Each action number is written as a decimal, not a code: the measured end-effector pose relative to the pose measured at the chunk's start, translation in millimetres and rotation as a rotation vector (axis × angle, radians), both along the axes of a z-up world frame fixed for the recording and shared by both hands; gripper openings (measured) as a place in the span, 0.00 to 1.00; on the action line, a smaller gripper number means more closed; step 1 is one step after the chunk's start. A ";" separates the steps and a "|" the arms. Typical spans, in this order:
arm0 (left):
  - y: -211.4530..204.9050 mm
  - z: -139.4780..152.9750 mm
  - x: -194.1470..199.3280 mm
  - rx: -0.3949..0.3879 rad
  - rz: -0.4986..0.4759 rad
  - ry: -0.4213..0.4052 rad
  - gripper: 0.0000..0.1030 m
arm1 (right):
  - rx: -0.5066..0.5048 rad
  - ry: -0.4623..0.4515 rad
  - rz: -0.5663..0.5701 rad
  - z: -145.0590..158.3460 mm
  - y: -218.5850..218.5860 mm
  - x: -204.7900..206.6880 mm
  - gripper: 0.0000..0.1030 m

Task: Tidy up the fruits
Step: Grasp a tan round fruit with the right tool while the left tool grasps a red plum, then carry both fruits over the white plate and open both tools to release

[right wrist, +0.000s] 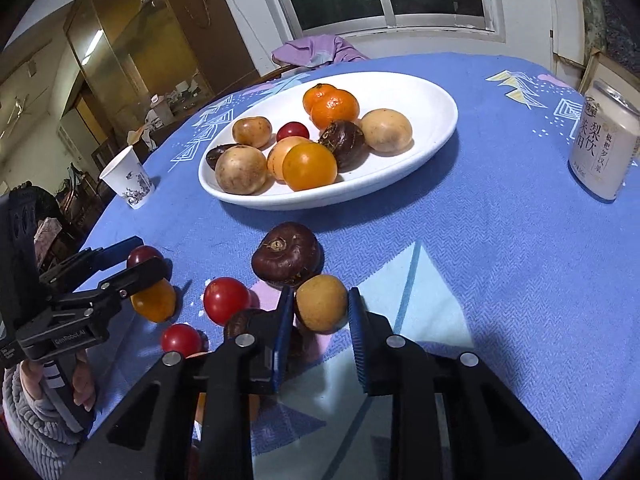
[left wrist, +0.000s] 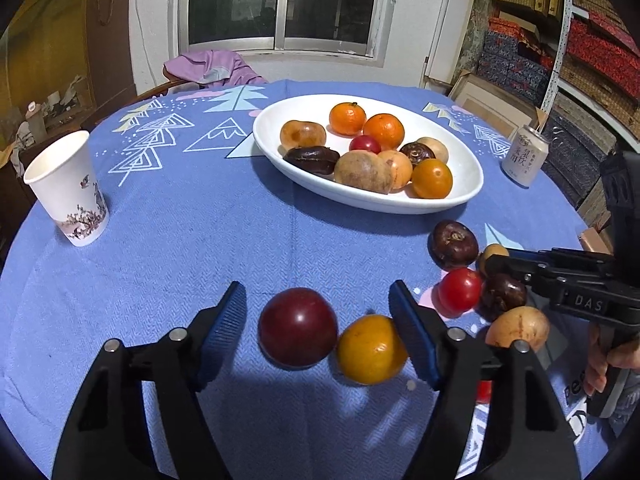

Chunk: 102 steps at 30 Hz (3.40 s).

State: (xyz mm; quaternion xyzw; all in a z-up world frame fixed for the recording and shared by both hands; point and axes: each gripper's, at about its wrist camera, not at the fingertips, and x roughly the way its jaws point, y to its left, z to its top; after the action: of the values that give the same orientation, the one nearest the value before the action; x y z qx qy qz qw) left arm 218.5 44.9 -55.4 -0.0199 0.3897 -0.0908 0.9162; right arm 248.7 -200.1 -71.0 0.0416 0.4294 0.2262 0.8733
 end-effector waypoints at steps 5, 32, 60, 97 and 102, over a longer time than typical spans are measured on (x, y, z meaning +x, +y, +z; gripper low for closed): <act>5.5 3.4 -9.7 -0.004 0.023 -0.002 0.67 | -0.012 -0.012 0.002 0.4 0.8 -2.0 0.27; 58.4 -14.5 -8.2 -0.266 0.054 0.104 0.50 | -0.060 -0.044 0.000 2.9 -0.2 -11.4 0.27; 15.4 -6.9 -19.0 -0.122 -0.031 0.043 0.47 | 0.042 -0.062 -0.037 23.5 -22.0 -12.8 0.27; -38.1 33.9 164.8 -0.082 0.033 0.003 0.37 | 0.084 -0.077 -0.116 41.7 2.4 105.7 0.29; -36.8 31.8 160.4 -0.100 0.033 -0.013 0.43 | 0.101 -0.080 -0.129 43.5 -2.1 101.8 0.45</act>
State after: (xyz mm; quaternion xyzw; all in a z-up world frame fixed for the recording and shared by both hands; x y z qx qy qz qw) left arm 378.9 8.1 -23.7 -0.0713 0.3784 -0.0949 0.9180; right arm 350.5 -202.2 -27.5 0.1042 0.3787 0.1923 0.8993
